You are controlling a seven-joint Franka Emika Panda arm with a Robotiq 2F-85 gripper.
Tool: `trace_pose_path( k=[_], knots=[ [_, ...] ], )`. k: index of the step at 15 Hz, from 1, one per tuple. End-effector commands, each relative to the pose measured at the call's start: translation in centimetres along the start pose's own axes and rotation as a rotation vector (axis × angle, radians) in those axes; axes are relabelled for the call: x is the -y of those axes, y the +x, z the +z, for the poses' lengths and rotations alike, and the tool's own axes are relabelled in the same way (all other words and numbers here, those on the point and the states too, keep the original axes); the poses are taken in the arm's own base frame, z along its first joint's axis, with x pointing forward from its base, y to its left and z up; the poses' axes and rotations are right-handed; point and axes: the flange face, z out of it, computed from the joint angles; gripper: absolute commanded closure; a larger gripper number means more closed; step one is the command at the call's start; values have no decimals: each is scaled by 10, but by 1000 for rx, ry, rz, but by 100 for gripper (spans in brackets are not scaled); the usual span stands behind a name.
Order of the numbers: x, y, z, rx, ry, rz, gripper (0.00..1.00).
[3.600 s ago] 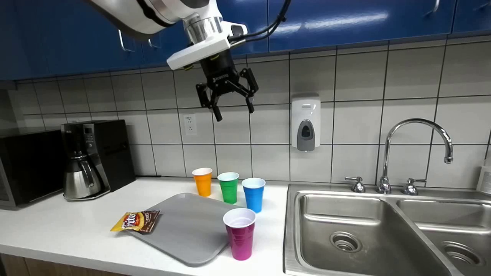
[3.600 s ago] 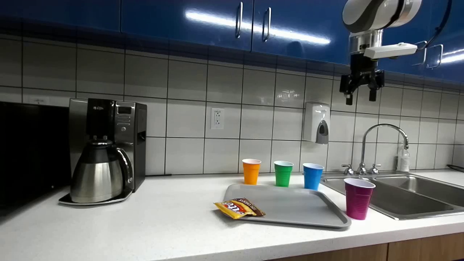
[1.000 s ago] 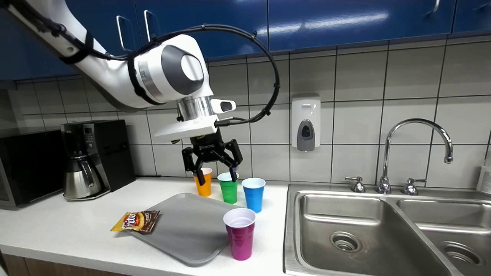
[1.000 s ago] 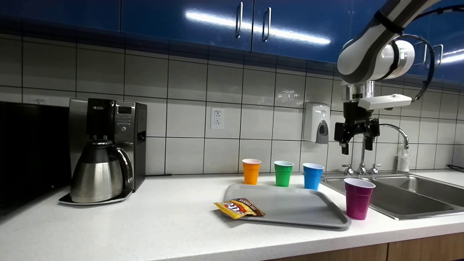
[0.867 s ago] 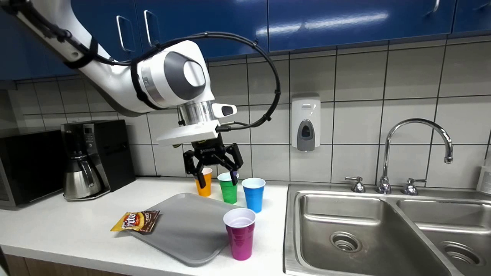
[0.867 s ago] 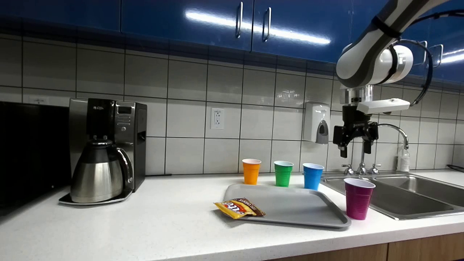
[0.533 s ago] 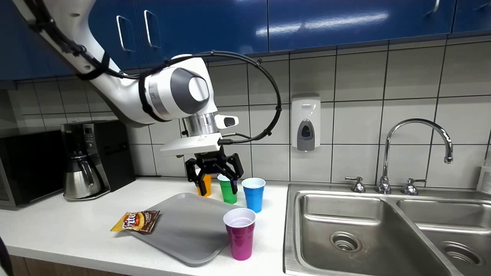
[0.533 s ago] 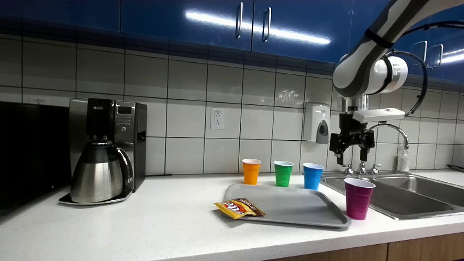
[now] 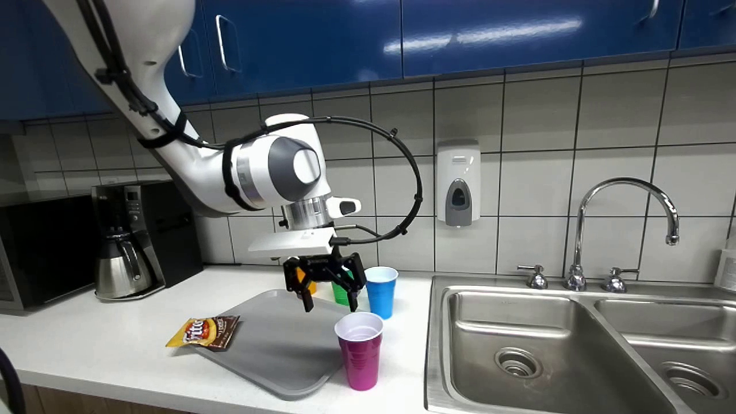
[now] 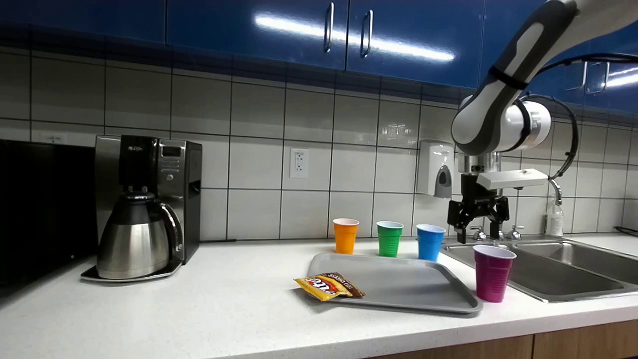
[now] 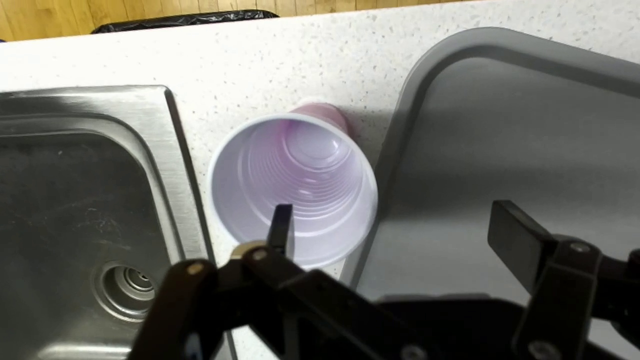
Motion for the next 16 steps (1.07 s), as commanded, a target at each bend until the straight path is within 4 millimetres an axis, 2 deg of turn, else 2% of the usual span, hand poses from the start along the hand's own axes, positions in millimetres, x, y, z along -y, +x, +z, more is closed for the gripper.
trace_pose_path(
  k=[1, 9, 16],
  knots=[
    [0, 8, 15, 4, -7, 29, 0],
    [3, 15, 38, 26, -7, 44, 0],
    [-11, 26, 50, 36, -22, 71, 0]
  ],
)
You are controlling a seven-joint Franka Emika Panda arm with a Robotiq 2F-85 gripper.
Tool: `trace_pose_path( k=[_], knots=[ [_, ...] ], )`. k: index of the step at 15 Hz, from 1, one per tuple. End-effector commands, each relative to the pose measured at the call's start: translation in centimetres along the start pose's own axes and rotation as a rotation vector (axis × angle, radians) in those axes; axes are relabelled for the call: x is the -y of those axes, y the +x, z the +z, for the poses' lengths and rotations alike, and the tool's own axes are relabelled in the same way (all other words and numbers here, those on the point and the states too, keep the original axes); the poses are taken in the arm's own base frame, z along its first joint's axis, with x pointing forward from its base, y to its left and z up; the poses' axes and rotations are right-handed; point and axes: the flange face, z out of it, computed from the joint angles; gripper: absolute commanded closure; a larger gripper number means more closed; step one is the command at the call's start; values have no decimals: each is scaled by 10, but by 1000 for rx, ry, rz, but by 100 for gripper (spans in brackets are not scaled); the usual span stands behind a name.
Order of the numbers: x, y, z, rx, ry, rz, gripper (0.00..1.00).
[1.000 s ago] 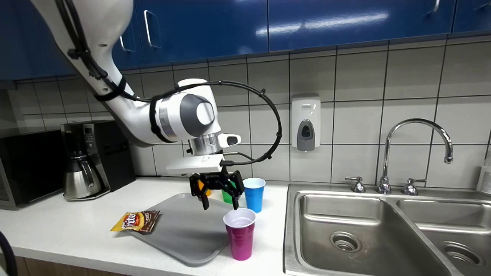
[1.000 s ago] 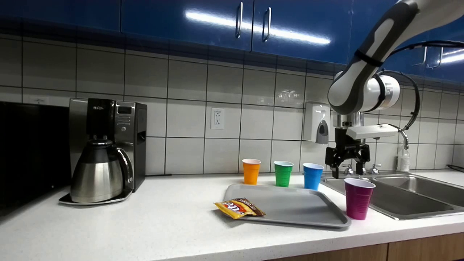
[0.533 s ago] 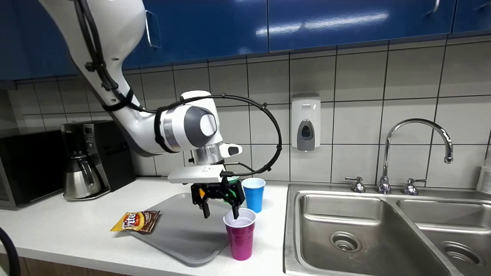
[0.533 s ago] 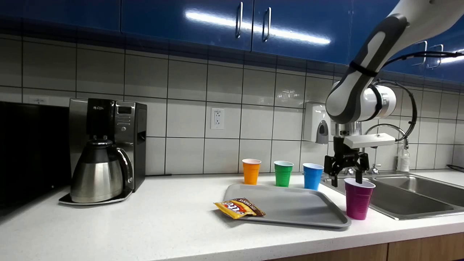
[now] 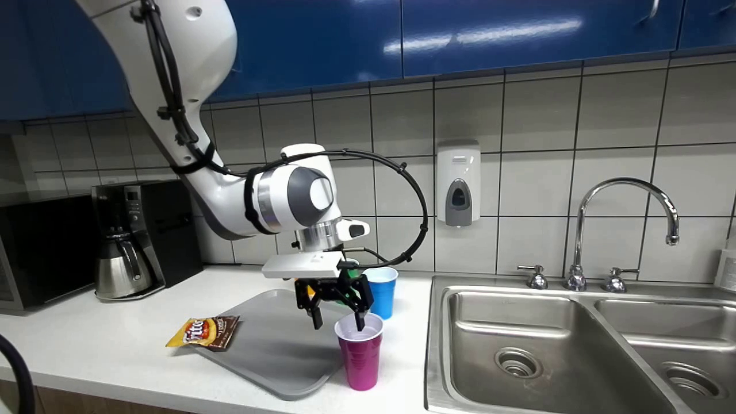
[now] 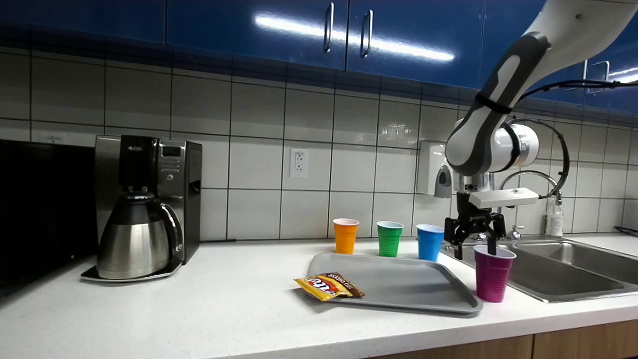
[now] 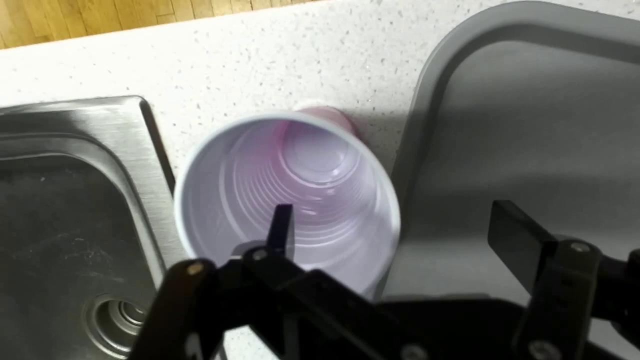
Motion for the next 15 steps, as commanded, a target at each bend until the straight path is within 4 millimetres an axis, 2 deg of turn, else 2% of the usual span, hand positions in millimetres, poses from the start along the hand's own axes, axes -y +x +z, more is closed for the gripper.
trace_pose_path(
  k=[1, 5, 6, 7, 15],
  knots=[
    [-10, 11, 6, -2, -23, 28, 0],
    [-16, 13, 11, 10, -24, 40, 0],
    [-16, 13, 11, 13, -22, 40, 25],
    [-16, 13, 12, 13, -22, 39, 26],
    [-19, 14, 9, 13, -24, 39, 89]
  ],
)
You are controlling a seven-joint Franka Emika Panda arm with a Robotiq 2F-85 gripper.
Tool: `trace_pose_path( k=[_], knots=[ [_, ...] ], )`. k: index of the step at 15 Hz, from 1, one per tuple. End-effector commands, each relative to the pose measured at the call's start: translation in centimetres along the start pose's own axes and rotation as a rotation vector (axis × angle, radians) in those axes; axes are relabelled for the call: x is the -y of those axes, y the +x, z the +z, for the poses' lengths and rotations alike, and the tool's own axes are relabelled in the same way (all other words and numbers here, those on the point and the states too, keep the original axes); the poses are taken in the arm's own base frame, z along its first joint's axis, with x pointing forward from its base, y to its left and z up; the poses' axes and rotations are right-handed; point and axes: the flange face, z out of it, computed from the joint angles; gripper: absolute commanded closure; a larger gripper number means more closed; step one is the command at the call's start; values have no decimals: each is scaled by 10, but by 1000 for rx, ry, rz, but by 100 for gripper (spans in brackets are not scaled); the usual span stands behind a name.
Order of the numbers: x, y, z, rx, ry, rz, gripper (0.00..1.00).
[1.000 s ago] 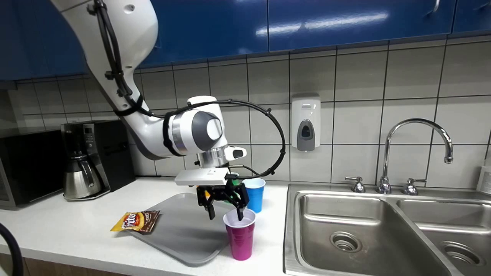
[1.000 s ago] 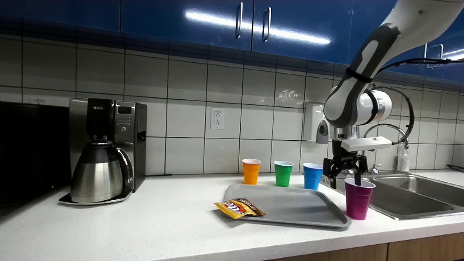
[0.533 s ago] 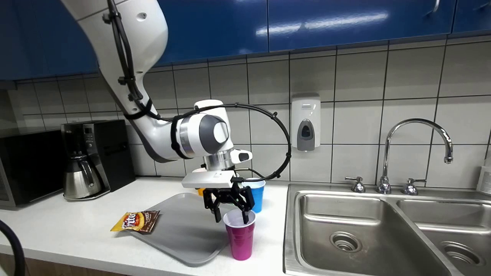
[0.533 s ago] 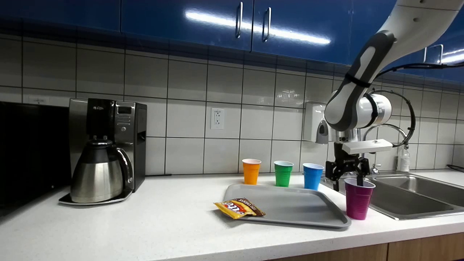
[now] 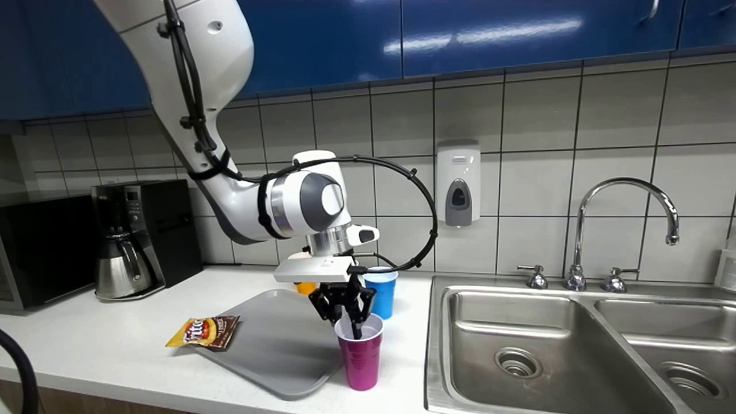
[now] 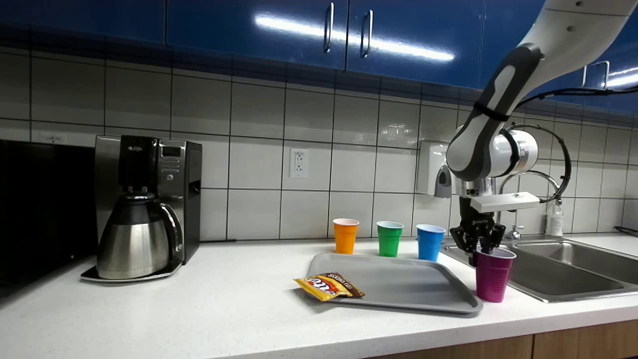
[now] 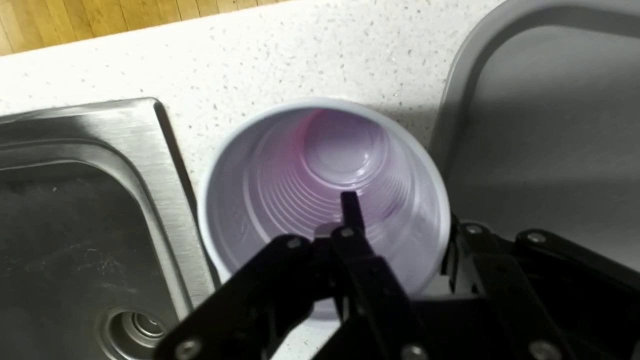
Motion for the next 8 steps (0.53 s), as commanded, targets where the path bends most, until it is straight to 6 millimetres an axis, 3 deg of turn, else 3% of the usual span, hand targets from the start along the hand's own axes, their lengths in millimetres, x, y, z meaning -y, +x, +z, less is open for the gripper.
trace_pose_path(
  k=[1, 3, 8],
  knots=[
    [-6, 6, -6, -9, -15, 12, 95],
    [-9, 7, -10, -11, -35, 21, 100],
    [-16, 4, -27, -15, -108, -18, 99]
  ],
)
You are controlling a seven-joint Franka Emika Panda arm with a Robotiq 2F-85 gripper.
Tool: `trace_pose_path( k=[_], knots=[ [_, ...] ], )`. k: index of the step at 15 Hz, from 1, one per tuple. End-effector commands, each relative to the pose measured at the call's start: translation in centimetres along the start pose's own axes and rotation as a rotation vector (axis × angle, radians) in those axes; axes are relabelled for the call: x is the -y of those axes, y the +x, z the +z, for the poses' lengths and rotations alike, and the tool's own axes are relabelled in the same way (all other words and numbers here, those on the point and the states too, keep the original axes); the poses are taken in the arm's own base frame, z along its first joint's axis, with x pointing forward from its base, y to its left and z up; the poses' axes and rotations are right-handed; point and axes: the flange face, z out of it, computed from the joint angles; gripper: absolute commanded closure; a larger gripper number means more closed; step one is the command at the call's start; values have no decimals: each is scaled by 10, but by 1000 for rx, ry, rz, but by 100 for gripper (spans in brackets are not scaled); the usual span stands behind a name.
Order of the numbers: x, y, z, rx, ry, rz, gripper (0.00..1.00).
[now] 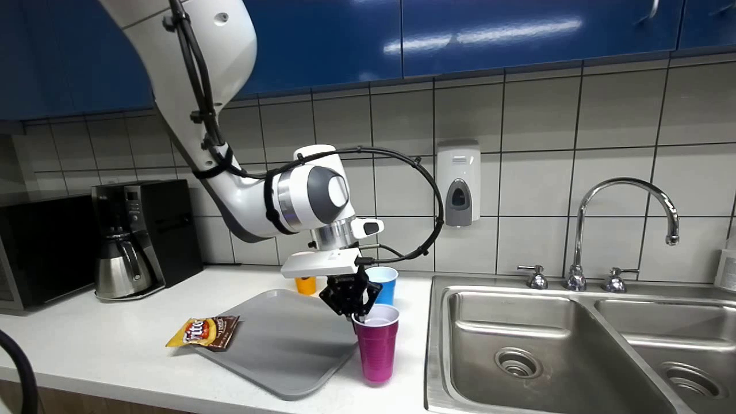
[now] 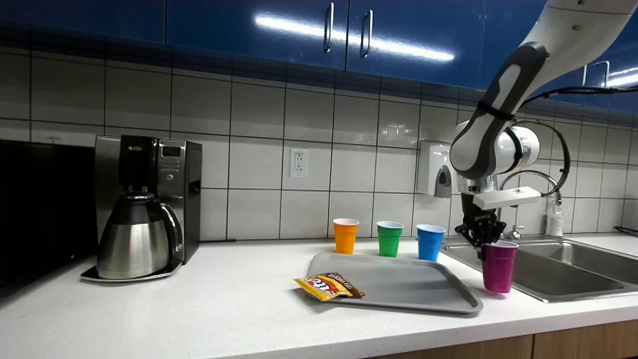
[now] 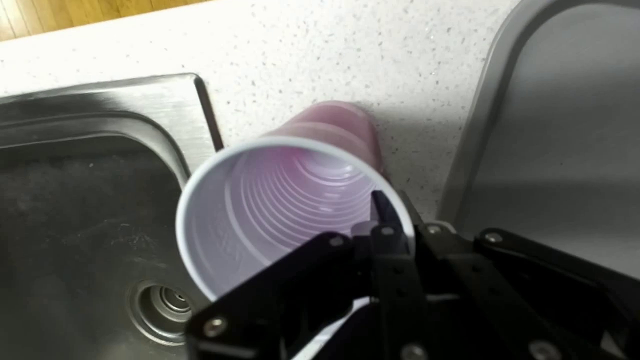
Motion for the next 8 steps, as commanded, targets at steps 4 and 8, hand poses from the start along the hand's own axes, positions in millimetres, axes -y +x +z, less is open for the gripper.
trace_pose_path(
  k=[4, 8],
  knots=[
    [4, -13, -36, 9, -75, -41, 99],
    [25, -22, -56, 0, -41, -64, 99]
  ],
)
